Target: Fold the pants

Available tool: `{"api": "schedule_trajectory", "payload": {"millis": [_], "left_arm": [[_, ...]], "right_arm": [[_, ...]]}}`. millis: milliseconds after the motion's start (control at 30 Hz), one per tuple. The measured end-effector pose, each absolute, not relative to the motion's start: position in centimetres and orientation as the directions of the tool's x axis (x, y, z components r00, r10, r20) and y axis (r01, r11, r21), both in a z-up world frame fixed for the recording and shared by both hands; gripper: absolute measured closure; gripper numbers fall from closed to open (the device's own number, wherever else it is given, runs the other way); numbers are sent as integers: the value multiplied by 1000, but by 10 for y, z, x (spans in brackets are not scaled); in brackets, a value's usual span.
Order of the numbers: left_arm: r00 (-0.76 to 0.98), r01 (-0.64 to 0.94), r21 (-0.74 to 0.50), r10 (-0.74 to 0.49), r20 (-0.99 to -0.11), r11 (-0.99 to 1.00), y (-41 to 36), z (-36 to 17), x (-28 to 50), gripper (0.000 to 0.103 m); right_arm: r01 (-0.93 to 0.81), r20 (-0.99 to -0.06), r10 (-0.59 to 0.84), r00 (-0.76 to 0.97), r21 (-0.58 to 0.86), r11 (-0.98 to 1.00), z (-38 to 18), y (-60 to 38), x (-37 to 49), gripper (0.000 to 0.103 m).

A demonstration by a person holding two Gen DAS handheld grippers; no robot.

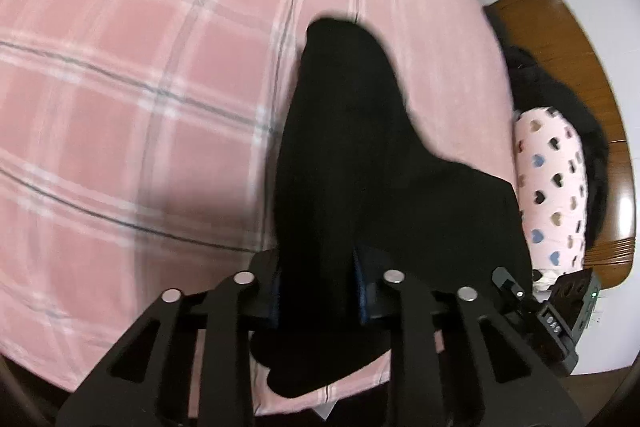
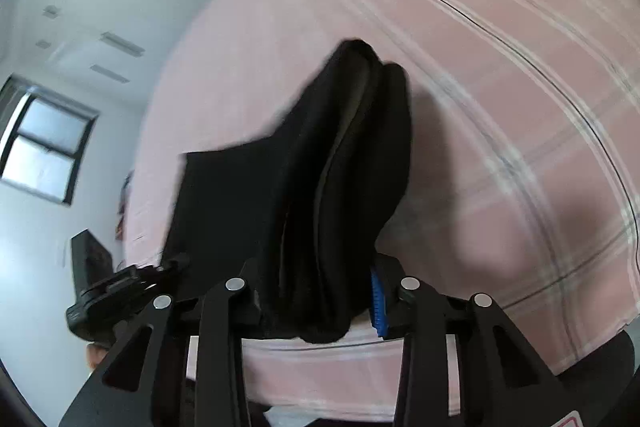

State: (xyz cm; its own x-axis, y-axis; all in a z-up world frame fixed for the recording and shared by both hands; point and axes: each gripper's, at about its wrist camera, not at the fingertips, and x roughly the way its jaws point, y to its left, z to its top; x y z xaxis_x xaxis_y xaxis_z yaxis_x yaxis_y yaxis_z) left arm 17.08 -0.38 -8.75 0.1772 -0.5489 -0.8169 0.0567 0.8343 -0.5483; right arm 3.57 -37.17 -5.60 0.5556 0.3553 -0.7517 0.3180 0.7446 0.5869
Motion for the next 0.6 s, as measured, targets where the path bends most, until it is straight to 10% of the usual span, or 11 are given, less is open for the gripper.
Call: {"api": "schedule_trajectory", "payload": {"millis": [267,467,533,600], "left_arm": [[222,10,-218,-215,-951,976,68,-90,123,74],[267,-6,-160,-153,-952,987,76,-84,95,73],[295,30,-127,-131,-946,991,70,-72,94,69],[327,74,-80,-100,-940,994,60,-59,93,58]], "right_arm": [[334,-932,187,311,291,897,-117,-300,16,49],[281,-863,127,490,294,913,-57,-293,12,49],[234,-844,131,520,288,929,-43,-286,31,55],[166,-828,155,539,284,944,-36,-272,53,88]]}}
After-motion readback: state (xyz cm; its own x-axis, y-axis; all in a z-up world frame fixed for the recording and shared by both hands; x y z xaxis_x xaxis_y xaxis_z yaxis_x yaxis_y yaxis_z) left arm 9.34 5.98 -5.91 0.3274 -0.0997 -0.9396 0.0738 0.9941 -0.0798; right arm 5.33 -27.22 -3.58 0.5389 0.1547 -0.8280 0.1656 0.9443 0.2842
